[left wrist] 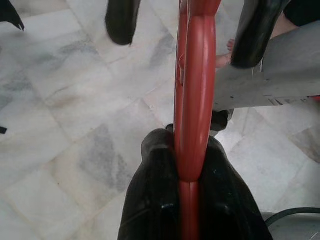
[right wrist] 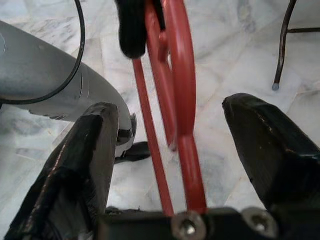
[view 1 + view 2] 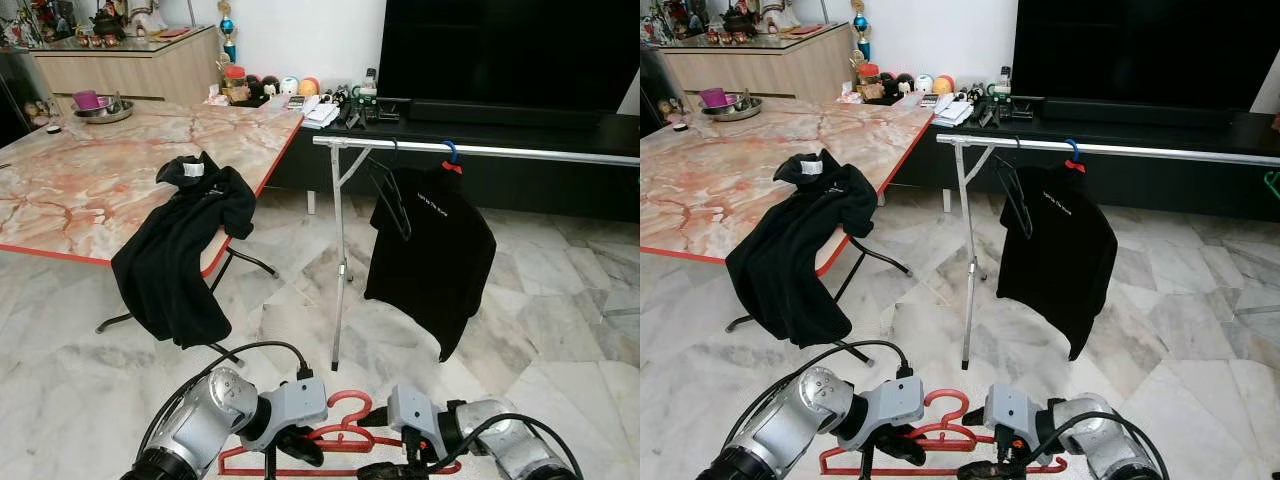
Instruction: Hang hanger
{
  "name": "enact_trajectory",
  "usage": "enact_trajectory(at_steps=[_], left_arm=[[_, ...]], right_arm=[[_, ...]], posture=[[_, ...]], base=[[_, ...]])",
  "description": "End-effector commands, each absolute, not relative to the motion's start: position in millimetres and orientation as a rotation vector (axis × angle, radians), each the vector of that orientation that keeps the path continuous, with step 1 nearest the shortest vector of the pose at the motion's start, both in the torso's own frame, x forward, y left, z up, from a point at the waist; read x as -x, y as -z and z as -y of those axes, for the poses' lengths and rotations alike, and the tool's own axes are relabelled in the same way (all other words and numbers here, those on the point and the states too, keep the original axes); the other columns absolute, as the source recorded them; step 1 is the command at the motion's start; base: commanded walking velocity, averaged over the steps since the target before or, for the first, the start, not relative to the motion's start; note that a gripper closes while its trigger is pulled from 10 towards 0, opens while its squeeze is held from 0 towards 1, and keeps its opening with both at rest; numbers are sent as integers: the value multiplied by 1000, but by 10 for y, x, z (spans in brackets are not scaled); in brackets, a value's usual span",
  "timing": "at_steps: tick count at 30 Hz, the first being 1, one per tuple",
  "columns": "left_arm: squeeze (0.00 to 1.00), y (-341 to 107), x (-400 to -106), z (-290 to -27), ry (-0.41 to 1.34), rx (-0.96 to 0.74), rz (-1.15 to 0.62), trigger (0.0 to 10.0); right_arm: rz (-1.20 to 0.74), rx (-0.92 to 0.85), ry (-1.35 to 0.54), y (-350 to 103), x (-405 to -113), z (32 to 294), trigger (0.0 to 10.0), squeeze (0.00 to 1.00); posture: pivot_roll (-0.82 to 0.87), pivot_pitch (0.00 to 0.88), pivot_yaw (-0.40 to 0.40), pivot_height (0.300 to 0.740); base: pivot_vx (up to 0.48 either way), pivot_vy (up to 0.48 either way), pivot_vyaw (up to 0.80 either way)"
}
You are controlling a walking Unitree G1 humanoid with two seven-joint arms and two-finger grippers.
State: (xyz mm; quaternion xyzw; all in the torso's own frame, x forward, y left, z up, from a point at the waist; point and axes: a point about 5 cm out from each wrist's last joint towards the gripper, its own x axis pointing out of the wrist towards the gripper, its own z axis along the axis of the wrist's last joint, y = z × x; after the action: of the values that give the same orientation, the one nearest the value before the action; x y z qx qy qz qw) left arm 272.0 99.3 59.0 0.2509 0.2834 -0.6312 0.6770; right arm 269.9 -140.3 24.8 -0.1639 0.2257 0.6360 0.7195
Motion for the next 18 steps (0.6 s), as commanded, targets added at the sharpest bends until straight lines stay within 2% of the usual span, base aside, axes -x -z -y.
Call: enact_trajectory(at_steps=[1, 3, 4, 5, 6, 18], left_arm=[[0, -681, -2740, -942, 1435, -585, -605, 10000], [0, -684, -2739, -938, 1435, -585, -606, 10000], [0, -687, -2739, -938, 1436, -585, -605, 10000], [0, -687, -2739, -938, 1436, -585, -605, 10000], [0, -689, -2739, -939, 1436, -585, -605, 10000], [0, -700, -2740, -936, 1435, -576, -604, 10000]], right_arm=[[-482, 375, -1396, -267, -2743, 1364, 10000, 0], [-480, 372, -1394, -262, -2744, 1352, 9647, 0], [-479, 369, -1392, -261, -2745, 1346, 1373, 0], [-479, 369, -1392, -261, -2745, 1346, 1373, 0], [-479, 368, -1392, -260, -2745, 1345, 0, 0], [-500, 350, -1402, -226, -2715, 1356, 0, 0]], posture=[[131, 0, -41, 740], [131, 0, -41, 740], [133, 0, -41, 740], [133, 0, -41, 740], [132, 0, -41, 740], [134, 2, -41, 740]], base=[[0, 0, 0], [0, 0, 0], [0, 0, 0], [0, 0, 0], [0, 0, 0], [0, 0, 0]])
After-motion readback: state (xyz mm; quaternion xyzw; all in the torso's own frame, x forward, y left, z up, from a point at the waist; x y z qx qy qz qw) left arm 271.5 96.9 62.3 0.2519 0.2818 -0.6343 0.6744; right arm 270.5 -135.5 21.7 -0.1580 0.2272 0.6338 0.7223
